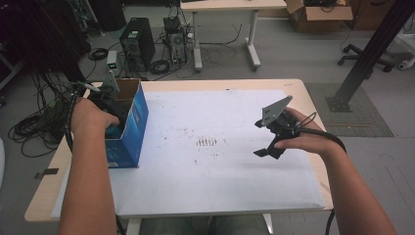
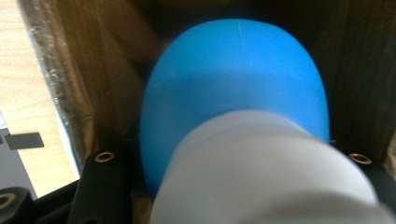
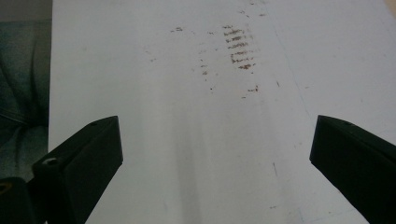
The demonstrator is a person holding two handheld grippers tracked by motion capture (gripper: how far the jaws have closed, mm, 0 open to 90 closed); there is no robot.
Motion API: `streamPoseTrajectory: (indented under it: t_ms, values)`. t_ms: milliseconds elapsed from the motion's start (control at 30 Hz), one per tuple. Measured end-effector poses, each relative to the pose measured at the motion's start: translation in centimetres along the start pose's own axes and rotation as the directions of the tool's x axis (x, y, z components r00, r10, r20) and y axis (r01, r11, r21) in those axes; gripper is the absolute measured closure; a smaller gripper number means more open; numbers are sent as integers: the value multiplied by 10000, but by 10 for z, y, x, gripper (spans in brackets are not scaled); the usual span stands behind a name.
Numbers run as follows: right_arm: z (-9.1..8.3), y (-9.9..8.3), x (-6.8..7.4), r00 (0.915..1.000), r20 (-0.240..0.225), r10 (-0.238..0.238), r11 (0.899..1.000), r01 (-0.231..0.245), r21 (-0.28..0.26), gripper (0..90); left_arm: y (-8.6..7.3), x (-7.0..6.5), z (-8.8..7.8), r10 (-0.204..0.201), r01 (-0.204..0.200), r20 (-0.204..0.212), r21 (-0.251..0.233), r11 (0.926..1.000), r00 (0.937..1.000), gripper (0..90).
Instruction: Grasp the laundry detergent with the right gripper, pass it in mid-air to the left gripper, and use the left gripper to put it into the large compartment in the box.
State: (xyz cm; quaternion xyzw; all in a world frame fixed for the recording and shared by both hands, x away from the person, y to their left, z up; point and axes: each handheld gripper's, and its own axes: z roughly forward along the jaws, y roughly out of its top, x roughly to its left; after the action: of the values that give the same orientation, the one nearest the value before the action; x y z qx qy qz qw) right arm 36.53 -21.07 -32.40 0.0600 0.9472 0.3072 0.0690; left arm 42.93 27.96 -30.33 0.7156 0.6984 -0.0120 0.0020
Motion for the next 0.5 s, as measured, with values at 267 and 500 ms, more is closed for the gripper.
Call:
streamPoseTrajectory:
  t_ms: [267, 500]
  values:
    - [1, -1, 0, 10000, -21, 52, 10000, -52, -23, 25, 0, -1, 1, 5, -6, -29, -116, 9999, 10000, 397]
    - [1, 0, 0, 10000, -55, -8, 10000, 7, -67, 25, -2, 2, 2, -63, 64, 68, -137, 9999, 10000, 395]
